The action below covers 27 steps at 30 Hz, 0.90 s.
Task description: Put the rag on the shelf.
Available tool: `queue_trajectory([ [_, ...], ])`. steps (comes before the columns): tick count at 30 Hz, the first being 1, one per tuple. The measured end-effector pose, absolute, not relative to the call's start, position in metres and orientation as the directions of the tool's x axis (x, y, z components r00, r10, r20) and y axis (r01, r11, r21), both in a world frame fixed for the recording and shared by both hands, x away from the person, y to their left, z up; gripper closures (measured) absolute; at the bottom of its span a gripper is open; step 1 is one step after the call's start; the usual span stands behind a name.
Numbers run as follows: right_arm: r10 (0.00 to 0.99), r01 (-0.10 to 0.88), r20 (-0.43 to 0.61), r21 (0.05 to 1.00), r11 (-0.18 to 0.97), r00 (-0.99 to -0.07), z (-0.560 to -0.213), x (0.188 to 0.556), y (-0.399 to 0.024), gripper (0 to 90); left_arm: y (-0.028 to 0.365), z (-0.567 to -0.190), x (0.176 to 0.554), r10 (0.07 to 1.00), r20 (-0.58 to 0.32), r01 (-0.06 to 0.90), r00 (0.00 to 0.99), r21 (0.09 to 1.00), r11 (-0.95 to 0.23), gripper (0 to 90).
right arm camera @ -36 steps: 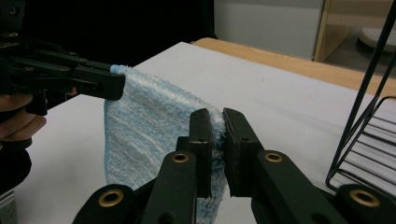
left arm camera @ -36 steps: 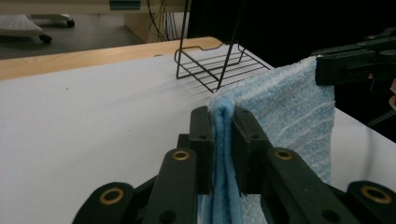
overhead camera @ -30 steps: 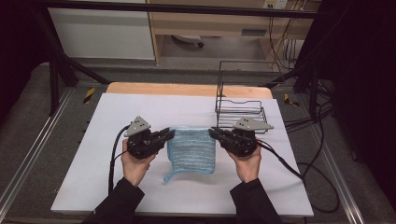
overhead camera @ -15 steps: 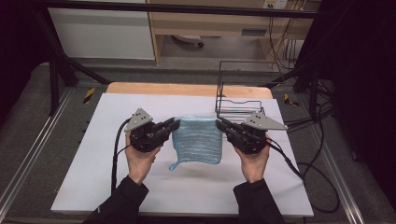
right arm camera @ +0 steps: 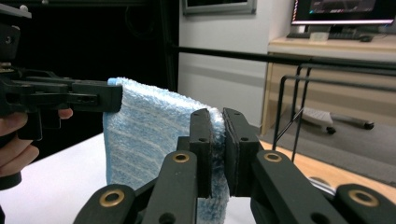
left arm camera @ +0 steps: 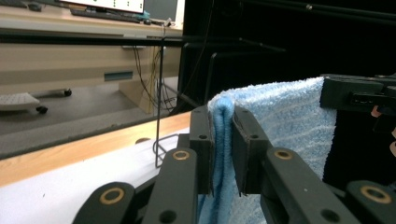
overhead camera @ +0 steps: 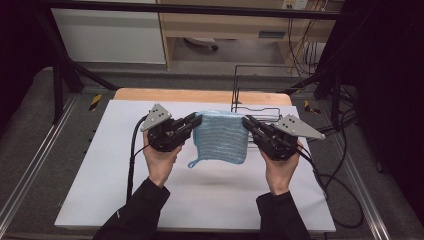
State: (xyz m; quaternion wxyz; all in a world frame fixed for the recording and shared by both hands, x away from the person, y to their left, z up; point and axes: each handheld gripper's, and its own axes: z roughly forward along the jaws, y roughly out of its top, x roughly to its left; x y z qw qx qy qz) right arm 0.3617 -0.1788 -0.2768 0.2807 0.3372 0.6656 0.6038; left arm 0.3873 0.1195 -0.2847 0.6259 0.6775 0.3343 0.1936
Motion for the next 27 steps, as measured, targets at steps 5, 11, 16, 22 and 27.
queue_trajectory([
  [5,0.799,0.082,0.036,0.997,0.016,-0.600,-0.270,0.361,-0.185,83.3,0.112,-0.276,0.390,0.692,-0.138,0.180,0.709,0.984,0.011,79.3],
  [11,0.815,0.052,0.038,0.999,-0.010,-0.578,-0.260,0.362,-0.193,83.4,0.102,-0.266,0.393,0.686,-0.119,0.149,0.718,0.989,0.016,79.3],
  [16,0.827,0.026,0.031,0.999,-0.020,-0.562,-0.253,0.362,-0.199,83.4,0.093,-0.257,0.396,0.676,-0.116,0.129,0.727,0.991,0.032,79.3],
  [22,0.846,-0.006,0.029,0.999,-0.038,-0.532,-0.241,0.364,-0.208,83.5,0.081,-0.244,0.400,0.672,-0.105,0.103,0.733,0.994,0.043,79.3],
  [27,0.862,-0.042,0.022,0.998,-0.050,-0.507,-0.228,0.366,-0.214,83.5,0.073,-0.234,0.404,0.669,-0.108,0.089,0.736,0.994,0.062,79.3],
])
